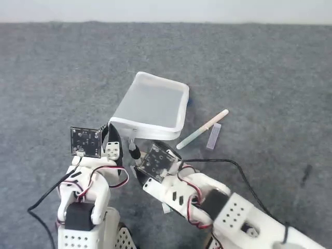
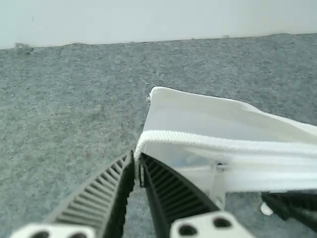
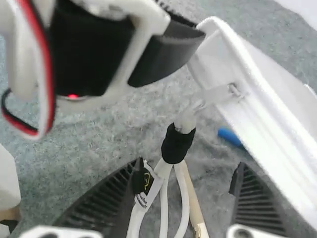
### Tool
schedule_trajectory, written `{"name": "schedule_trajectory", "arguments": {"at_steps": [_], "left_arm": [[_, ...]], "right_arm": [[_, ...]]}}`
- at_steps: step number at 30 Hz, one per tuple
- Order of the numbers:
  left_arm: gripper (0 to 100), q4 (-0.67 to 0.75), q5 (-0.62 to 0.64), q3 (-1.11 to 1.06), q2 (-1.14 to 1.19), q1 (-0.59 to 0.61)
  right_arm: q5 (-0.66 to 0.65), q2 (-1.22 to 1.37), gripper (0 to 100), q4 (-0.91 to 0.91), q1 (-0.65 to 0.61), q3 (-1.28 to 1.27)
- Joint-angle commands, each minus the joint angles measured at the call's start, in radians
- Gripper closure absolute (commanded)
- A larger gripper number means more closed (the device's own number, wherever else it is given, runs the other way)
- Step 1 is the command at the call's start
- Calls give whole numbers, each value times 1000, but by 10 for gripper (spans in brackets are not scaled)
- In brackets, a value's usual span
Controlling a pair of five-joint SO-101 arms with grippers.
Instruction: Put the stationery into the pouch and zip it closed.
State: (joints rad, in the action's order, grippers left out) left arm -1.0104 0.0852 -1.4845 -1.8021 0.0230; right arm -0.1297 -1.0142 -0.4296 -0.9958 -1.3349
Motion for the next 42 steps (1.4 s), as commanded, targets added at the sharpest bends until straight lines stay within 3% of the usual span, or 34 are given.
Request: {"name": "schedule_trajectory", "arguments": {"at_steps": [1, 32, 38, 42], "left_arm": [[989, 2, 18, 76, -21, 0], [988, -3, 18, 74, -21, 3], [988, -3, 18, 73, -21, -2], [988, -3, 15, 71, -21, -2]], "right_arm": [[8, 131, 736, 65, -5, 115], [3, 372, 737, 352, 59, 153], [-3, 371, 895, 395, 107, 161], [-112, 367, 990, 403, 130, 167]]}}
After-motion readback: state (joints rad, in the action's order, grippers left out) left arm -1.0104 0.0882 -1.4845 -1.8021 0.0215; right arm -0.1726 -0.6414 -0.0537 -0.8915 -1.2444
